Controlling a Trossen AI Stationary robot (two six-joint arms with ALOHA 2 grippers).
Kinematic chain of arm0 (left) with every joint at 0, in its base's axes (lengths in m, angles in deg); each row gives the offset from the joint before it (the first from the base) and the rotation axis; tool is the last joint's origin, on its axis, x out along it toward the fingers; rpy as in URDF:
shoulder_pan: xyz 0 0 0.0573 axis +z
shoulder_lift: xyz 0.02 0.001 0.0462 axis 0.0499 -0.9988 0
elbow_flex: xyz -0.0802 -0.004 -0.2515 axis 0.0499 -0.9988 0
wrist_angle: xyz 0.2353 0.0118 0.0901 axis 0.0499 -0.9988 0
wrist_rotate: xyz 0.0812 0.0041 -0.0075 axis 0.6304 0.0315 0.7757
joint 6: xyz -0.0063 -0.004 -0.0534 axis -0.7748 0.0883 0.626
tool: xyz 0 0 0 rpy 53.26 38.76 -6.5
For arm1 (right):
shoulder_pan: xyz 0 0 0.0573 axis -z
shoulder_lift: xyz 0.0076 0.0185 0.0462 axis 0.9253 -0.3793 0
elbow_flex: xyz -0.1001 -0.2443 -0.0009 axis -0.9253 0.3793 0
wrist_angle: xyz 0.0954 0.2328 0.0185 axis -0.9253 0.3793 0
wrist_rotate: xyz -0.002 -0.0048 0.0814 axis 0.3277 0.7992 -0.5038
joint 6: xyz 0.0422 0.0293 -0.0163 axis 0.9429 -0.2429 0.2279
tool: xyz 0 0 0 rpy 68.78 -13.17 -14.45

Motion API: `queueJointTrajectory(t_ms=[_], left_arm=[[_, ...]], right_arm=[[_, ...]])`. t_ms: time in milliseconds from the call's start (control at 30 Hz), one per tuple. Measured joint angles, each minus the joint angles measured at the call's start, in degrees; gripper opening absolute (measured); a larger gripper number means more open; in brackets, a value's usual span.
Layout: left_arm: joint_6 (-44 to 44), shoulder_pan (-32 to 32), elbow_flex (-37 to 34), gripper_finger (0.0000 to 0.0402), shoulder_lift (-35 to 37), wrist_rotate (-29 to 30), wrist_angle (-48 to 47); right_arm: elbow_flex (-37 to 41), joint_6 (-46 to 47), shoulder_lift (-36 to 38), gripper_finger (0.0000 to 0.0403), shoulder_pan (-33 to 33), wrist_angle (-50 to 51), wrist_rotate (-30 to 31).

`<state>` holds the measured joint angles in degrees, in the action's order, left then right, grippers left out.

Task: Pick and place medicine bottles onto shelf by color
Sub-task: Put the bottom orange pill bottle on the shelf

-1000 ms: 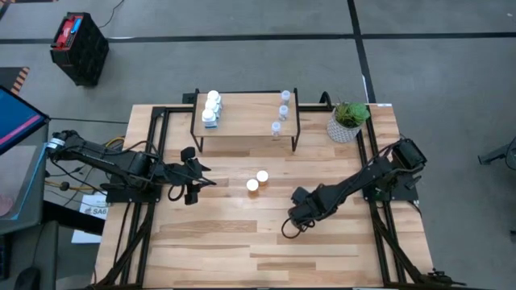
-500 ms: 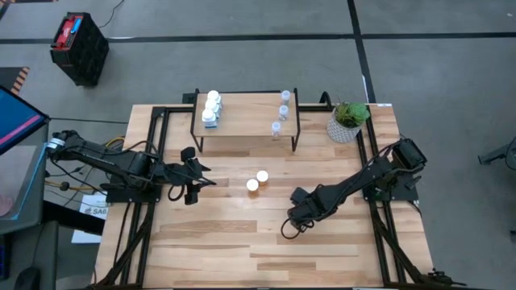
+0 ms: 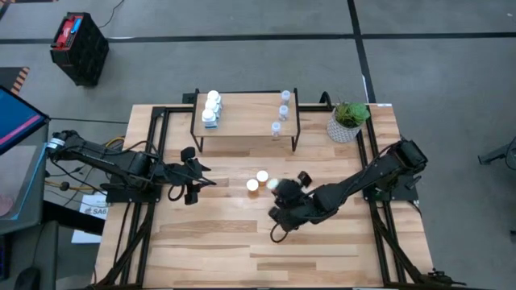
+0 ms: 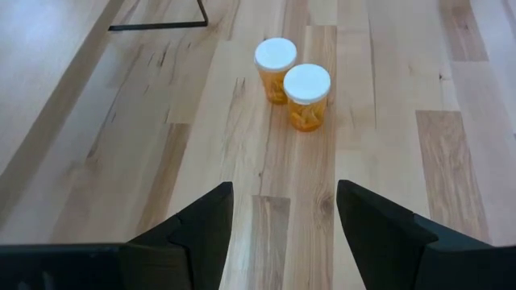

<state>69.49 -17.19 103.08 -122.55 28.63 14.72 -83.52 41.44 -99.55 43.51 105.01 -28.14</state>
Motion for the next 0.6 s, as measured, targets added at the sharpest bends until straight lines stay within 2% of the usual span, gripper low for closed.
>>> queueJointTrajectory(t_ms=[67,133,367,600], left_arm=[[0.0,0.0,0.0,0.021,0.0,0.0,0.0],[0.0,0.0,0.0,0.021,0.0,0.0,0.0],[0.0,0.0,0.0,0.021,0.0,0.0,0.0],[-0.4,0.0,0.0,0.021,0.0,0.0,0.0]], right_arm=[[0.0,-4.8,0.0,0.0161,0.9,-6.5,4.7],[0.0,-10.0,-0.4,0.0162,2.4,-13.5,6.8],[0.0,-25.8,-5.5,0.0162,9.8,-35.7,7.8],[-0.1,-44.7,-12.5,0.0164,16.5,-67.4,9.2]])
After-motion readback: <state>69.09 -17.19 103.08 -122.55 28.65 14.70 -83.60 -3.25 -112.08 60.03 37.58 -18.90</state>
